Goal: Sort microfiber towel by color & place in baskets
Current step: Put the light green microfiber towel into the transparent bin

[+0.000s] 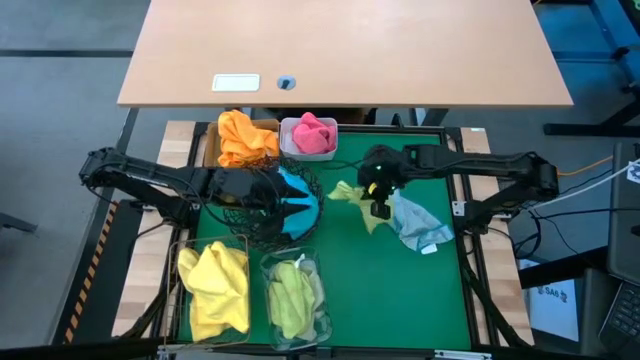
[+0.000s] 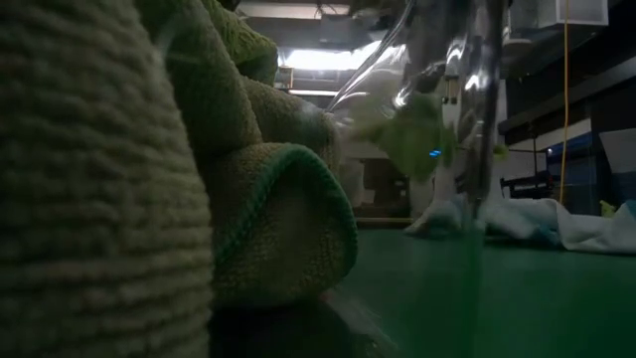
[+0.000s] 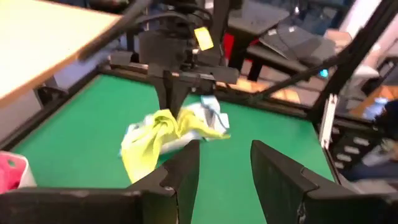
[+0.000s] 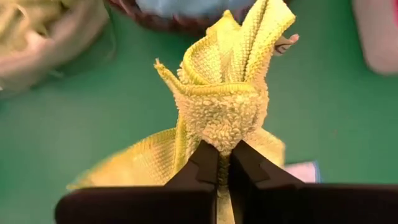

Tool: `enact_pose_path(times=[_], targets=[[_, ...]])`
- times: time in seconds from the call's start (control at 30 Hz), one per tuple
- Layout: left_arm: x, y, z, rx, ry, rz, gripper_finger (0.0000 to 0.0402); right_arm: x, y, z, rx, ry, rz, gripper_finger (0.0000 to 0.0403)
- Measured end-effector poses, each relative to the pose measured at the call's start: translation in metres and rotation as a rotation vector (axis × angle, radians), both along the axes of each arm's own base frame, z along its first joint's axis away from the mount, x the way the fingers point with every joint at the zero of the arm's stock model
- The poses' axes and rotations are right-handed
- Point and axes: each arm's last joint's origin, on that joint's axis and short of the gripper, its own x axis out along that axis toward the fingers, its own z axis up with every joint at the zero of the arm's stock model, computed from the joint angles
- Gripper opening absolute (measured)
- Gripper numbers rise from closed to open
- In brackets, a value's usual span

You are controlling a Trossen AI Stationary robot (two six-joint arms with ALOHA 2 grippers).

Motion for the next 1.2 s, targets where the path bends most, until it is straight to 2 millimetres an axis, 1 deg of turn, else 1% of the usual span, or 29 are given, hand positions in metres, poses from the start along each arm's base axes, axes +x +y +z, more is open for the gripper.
enact_pose_path(times=[0.17, 0.23, 0.33, 0.37, 0.43, 0.53, 0.7, 0.9, 1.1, 1.2], targets=[[0.006, 0.001, -0.004, 0.022, -0.004, 0.058, 0.0137, -0.003, 0.001, 0.024, 0.014, -0.085, 0.014, 0.0021], [0.008, 0.003, -0.004, 0.061, -0.003, 0.069, 0.0137, -0.002, 0.003, 0.029, 0.052, -0.109, 0.042, 0.0020], [0.018, 0.002, -0.005, 0.133, -0.037, 0.055, 0.0137, -0.001, 0.005, 0.036, 0.110, -0.139, 0.085, 0.0016], [0.021, 0.001, -0.008, 0.163, -0.029, 0.046, 0.0137, -0.001, 0.005, 0.037, 0.125, -0.146, 0.096, 0.0015], [0.031, 0.000, -0.011, 0.226, -0.060, 0.028, 0.0137, 0.000, 0.006, 0.039, 0.147, -0.158, 0.113, 0.0015], [0.044, -0.002, -0.020, 0.330, -0.056, 0.000, 0.0137, 0.000, 0.007, 0.039, 0.174, -0.163, 0.132, 0.0018], [0.063, -0.003, -0.035, 0.421, -0.062, -0.015, 0.0137, 0.000, 0.008, 0.040, 0.215, -0.175, 0.163, 0.0019], [0.082, -0.001, -0.055, 0.434, -0.058, -0.002, 0.0137, 0.003, 0.010, 0.043, 0.260, -0.225, 0.209, 0.0018], [0.091, 0.001, -0.072, 0.435, -0.008, -0.010, 0.0137, 0.005, 0.009, 0.046, 0.255, -0.265, 0.219, 0.0017], [0.093, 0.001, -0.076, 0.436, 0.003, -0.014, 0.0137, 0.007, 0.009, 0.047, 0.246, -0.288, 0.227, 0.0017]])
